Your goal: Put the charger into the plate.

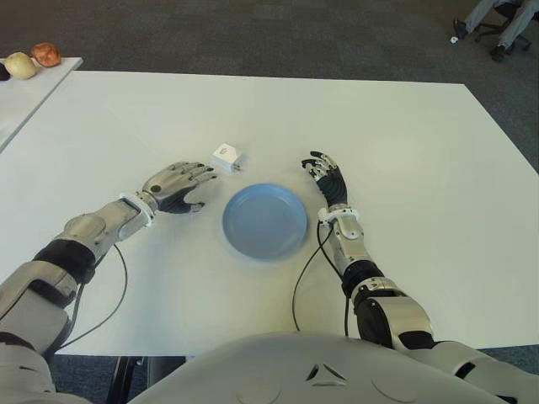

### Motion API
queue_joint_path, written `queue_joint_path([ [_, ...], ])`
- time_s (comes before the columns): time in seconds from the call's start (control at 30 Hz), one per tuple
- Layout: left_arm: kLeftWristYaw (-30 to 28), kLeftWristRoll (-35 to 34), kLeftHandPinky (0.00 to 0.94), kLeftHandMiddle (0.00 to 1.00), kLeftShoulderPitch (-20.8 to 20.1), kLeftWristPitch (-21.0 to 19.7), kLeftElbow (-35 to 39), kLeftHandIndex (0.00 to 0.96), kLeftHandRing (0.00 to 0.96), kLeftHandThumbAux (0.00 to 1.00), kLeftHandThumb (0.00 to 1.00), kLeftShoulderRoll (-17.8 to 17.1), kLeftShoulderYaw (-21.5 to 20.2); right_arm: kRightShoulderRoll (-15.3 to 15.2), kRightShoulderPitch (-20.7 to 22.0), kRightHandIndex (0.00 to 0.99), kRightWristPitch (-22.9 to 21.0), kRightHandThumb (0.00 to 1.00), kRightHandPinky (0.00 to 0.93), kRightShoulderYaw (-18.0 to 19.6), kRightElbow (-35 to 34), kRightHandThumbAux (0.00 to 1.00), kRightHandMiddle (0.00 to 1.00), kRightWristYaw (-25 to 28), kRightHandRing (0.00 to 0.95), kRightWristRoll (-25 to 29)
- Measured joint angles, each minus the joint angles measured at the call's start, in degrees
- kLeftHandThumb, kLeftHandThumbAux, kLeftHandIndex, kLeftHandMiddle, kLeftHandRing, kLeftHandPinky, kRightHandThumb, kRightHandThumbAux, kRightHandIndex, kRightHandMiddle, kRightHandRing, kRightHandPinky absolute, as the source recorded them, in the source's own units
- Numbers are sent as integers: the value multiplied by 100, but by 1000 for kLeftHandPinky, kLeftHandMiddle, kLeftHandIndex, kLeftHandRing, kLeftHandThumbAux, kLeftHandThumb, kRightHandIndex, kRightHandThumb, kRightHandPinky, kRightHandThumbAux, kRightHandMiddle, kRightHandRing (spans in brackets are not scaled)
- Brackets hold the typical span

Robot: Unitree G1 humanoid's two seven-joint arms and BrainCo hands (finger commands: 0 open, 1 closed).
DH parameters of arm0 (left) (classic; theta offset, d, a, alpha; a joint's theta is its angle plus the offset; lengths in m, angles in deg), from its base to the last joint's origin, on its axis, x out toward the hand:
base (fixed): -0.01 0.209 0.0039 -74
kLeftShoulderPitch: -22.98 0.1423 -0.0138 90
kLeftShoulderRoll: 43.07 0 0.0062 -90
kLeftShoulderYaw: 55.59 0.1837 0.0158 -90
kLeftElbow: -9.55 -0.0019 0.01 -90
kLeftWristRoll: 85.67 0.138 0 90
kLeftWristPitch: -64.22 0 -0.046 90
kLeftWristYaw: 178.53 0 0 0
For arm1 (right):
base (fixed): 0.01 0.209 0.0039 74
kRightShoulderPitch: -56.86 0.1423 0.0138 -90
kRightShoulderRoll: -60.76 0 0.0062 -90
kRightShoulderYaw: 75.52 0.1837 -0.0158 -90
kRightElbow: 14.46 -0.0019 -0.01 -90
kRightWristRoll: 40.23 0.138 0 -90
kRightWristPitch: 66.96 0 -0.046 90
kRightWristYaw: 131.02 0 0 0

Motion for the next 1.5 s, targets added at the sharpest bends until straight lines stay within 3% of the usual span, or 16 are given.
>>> queue_joint_path([
  [0.5, -194, -16, 26, 41, 667, 14, 715, 0, 22, 513, 0, -292, -457, -23, 0, 217, -2, 0, 157, 8, 7, 615, 382, 45, 299, 3],
  [0.9, -292, 12, 16, 28, 781, 105, 861, 0, 9, 538, 0, -362, -679, -28, 6, 228, -2, 0, 139, 17, 19, 628, 388, 32, 301, 2],
  [1.1, -357, 132, 7, 18, 544, 30, 769, 0, 0, 518, 0, -247, -690, -31, 7, 231, -2, 0, 148, 19, 25, 633, 390, 31, 302, 2],
  [1.5, -420, 213, 5, 2, -337, -236, 459, 0, 0, 514, 0, 102, -736, -20, 18, 236, -2, 0, 149, 4, 21, 647, 394, -26, 305, -3],
])
